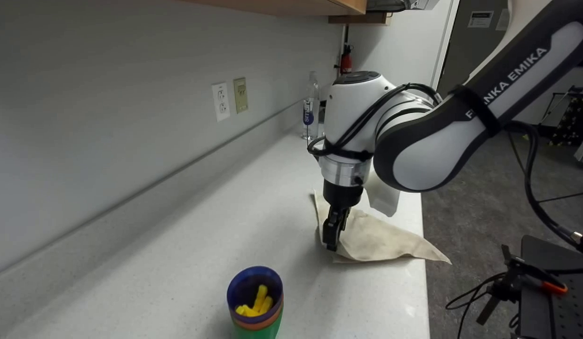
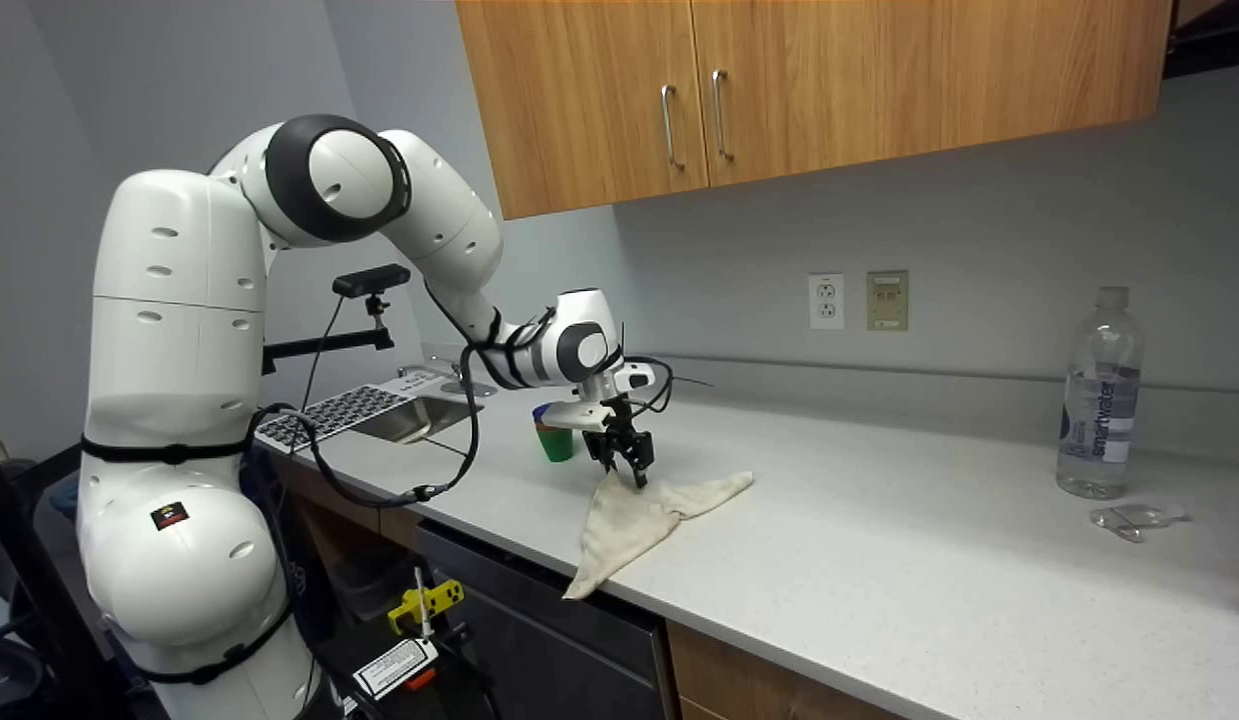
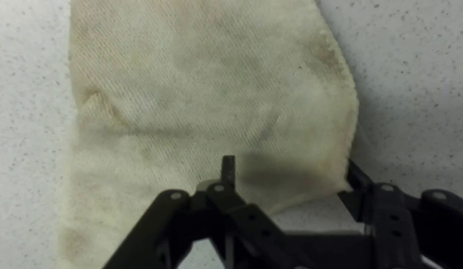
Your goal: Unfold the towel on the table.
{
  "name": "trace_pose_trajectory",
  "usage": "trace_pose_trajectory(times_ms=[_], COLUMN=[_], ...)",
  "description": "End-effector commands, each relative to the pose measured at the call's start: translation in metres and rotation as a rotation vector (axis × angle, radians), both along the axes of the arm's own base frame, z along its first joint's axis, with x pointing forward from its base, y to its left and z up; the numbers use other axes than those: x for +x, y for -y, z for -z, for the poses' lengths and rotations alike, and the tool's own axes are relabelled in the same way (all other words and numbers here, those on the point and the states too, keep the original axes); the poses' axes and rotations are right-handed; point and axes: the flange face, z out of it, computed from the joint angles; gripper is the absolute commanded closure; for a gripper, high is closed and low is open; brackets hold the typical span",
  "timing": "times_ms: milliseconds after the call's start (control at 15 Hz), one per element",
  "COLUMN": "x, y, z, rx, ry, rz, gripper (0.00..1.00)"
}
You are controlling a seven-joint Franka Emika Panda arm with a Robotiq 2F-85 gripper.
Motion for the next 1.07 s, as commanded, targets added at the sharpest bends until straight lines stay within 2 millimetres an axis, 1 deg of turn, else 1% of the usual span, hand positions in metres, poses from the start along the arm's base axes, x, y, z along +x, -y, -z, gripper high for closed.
trace_pose_trajectory(times_ms=[0,133,333,467,533,600,667,800,1000], x=[0.0,0.0,0.001,0.001,0.001,-0.001,-0.002,-0.004,-0.009], y=[0.005,0.009,0.013,0.015,0.015,0.01,0.008,0.004,-0.004], z=[-0.003,-0.002,-0.002,-0.002,-0.002,-0.004,-0.007,-0.014,-0.03], rx=[-0.042,-0.054,-0.058,-0.068,-0.055,-0.043,-0.046,-0.04,-0.023], ry=[-0.016,-0.025,-0.043,-0.044,-0.052,-0.055,-0.05,-0.05,-0.059], rz=[0.044,0.06,0.086,0.093,0.097,0.096,0.088,0.074,0.057], gripper=[0.63,0.76,0.99,1.0,0.72,0.74,0.7,0.57,0.33])
